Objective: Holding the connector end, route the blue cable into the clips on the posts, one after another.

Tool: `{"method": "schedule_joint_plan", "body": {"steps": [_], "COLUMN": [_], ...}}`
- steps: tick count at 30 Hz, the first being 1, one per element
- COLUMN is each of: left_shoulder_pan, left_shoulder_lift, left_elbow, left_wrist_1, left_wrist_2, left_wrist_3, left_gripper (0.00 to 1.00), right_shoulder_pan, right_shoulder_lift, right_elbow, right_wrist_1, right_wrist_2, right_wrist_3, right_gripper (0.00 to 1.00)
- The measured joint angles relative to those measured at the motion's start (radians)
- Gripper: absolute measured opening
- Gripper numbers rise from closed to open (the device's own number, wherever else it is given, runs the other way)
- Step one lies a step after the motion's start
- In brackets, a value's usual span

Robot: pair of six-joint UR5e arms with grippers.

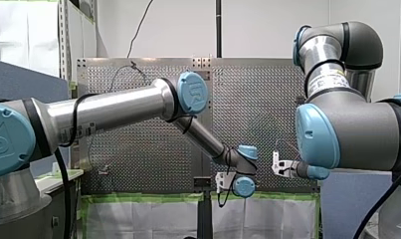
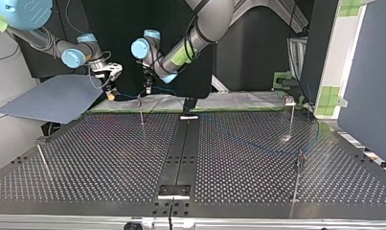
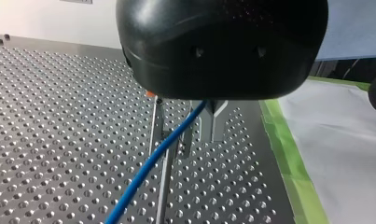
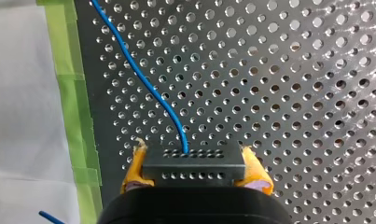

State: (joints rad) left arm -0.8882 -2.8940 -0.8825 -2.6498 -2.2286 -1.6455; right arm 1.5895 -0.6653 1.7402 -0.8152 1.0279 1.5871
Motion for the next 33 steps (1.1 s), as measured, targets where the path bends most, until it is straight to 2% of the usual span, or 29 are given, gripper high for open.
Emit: {"method": "schedule_joint_plan", "body": {"steps": [9,20,27,33], "left_shoulder_pan": [-0.001,-0.007,-0.014,-0.016], "left_shoulder_lift": [-0.029,-0.031,-0.022,-0.01], "left_elbow": [0.055,0.058,0.058,0.058], "left_wrist_1": [-0.013,-0.052,-0.094,-0.101], "left_wrist_2": [0.021,0.032,0.032,0.038], "left_wrist_3": [0.001,-0.024,-0.047,-0.062], "left_gripper": [0.0,0.0,0.0,0.0], "right_shoulder_pan": [0.0,-0.001,-0.009,-0.014], "right_shoulder_lift": [0.0,0.0,0.0,0.0], "right_elbow": [-0.019,-0.024,-0.025,-0.025], "right_wrist_1": [0.013,0.019,0.03,0.031], "right_wrist_2": [-0.014,-0.021,-0.02,-0.02], "right_wrist_3": [-0.001,-0.001,-0.001,0.003], "right_gripper": [0.0,0.0,0.0,0.0]}}
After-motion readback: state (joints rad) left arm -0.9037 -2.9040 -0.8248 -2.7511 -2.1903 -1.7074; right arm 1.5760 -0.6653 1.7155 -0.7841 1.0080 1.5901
